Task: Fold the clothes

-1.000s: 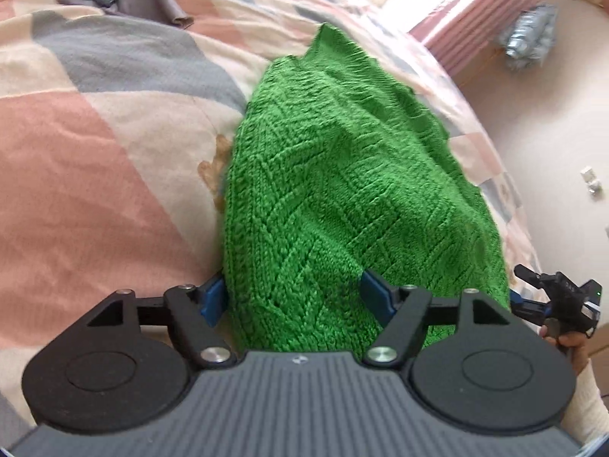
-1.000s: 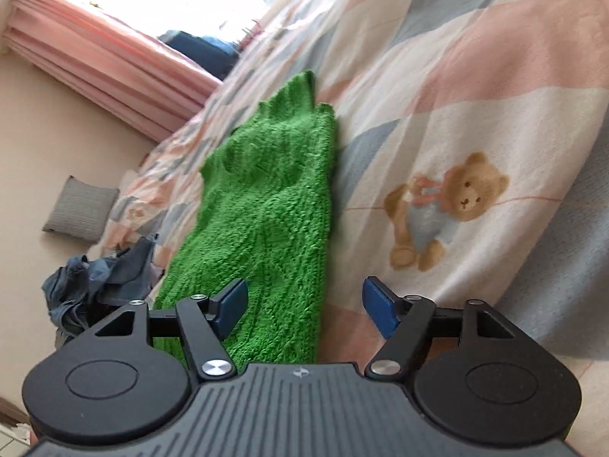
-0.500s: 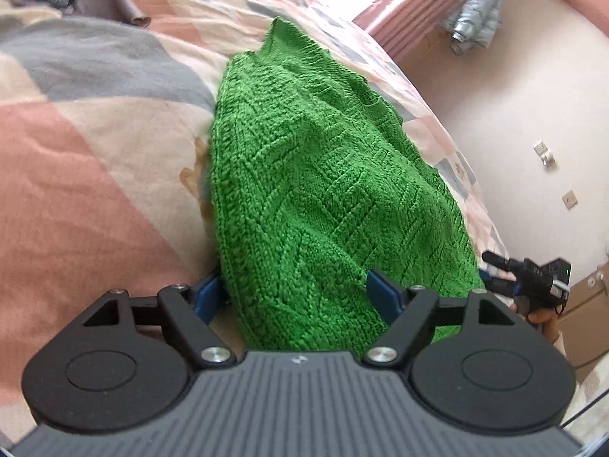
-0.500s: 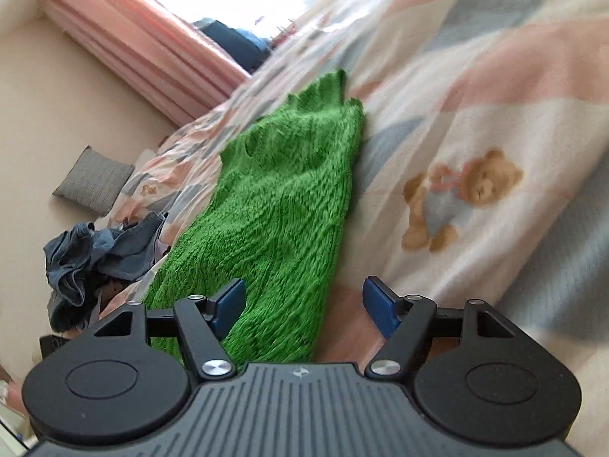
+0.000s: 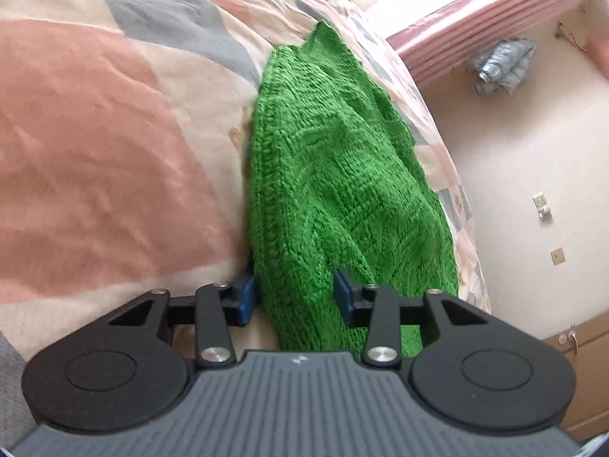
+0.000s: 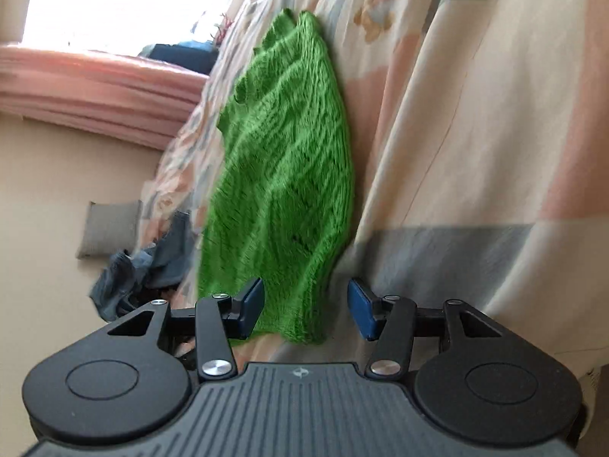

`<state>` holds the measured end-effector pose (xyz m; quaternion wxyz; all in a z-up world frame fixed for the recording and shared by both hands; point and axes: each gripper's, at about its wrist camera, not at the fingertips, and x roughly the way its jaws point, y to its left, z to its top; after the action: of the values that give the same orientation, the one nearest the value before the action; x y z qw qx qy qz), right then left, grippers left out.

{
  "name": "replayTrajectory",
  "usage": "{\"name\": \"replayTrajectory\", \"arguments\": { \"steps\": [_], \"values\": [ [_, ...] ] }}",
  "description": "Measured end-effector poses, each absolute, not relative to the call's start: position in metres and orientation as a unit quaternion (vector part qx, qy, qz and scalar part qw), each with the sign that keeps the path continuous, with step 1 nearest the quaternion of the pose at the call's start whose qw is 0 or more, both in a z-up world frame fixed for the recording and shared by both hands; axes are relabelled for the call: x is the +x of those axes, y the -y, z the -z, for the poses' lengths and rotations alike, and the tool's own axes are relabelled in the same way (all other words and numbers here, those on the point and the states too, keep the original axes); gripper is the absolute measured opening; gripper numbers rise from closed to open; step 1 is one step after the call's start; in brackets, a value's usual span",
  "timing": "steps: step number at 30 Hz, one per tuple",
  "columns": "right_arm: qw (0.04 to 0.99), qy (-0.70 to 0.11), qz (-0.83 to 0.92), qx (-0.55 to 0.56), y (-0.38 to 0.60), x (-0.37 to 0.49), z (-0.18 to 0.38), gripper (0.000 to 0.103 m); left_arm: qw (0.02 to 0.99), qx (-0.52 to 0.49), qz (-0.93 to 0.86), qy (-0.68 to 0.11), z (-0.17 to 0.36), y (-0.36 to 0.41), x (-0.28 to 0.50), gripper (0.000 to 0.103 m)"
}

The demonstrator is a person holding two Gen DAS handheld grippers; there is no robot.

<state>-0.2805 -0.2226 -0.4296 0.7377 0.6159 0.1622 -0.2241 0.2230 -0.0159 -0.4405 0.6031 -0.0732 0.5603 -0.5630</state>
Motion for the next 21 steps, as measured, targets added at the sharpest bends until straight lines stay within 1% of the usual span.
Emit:
{"name": "replayTrajectory", "arguments": {
  "steps": [1,2,3,4,5,6,7,8,9,11,13,16,18,19,21],
  "values": [
    [0.742,-0.165,0.23,0.608,0.222,-0.274,0.431,0.051,0.603,-0.074,0.563,-0.561,0.442,0.017,0.223,0.039],
    [0.742,-0.162,0.234,0.606,0.222,-0.268,0.434,0.05,0.602,-0.077,0.562,-0.562,0.443,0.017,0.223,0.044],
    [0.74,-0.159,0.237,0.61,0.222,-0.263,0.438,0.048,0.602,-0.08,0.56,-0.564,0.443,0.018,0.222,0.046],
    [0.736,-0.158,0.239,0.613,0.223,-0.258,0.441,0.04,0.602,-0.082,0.557,-0.566,0.443,0.019,0.221,0.048],
    [0.735,-0.159,0.24,0.614,0.223,-0.254,0.444,0.021,0.602,-0.08,0.557,-0.566,0.443,0.021,0.219,0.049],
    [0.736,-0.157,0.237,0.615,0.224,-0.252,0.444,0.01,0.604,-0.073,0.558,-0.564,0.44,0.022,0.216,0.048],
    [0.735,-0.151,0.234,0.618,0.224,-0.251,0.444,0.009,0.607,-0.065,0.558,-0.563,0.437,0.024,0.213,0.043],
    [0.74,-0.142,0.231,0.615,0.224,-0.252,0.439,0.008,0.606,-0.061,0.558,-0.564,0.433,0.024,0.211,0.021],
    [0.751,-0.128,0.229,0.605,0.224,-0.256,0.427,0.008,0.602,-0.061,0.559,-0.567,0.429,0.024,0.208,0.01],
    [0.773,-0.1,0.225,0.584,0.224,-0.265,0.403,0.007,0.608,-0.073,0.57,-0.547,0.409,0.016,0.201,0.01],
    [0.797,-0.074,0.232,0.553,0.222,-0.279,0.371,0.007,0.634,-0.07,0.591,-0.494,0.377,0.001,0.187,0.009],
    [0.818,-0.052,0.25,0.514,0.212,-0.307,0.338,0.007,0.638,-0.099,0.617,-0.451,0.349,-0.034,0.163,0.006],
    [0.816,-0.06,0.261,0.511,0.202,-0.323,0.343,0.007,0.641,-0.1,0.618,-0.444,0.355,-0.055,0.141,0.006],
    [0.808,-0.074,0.27,0.518,0.196,-0.329,0.355,0.007,0.642,-0.101,0.609,-0.455,0.368,-0.06,0.132,0.006],
    [0.781,-0.114,0.304,0.533,0.188,-0.338,0.388,0.007,0.639,-0.102,0.573,-0.503,0.405,-0.064,0.12,0.006]
  ]
}}
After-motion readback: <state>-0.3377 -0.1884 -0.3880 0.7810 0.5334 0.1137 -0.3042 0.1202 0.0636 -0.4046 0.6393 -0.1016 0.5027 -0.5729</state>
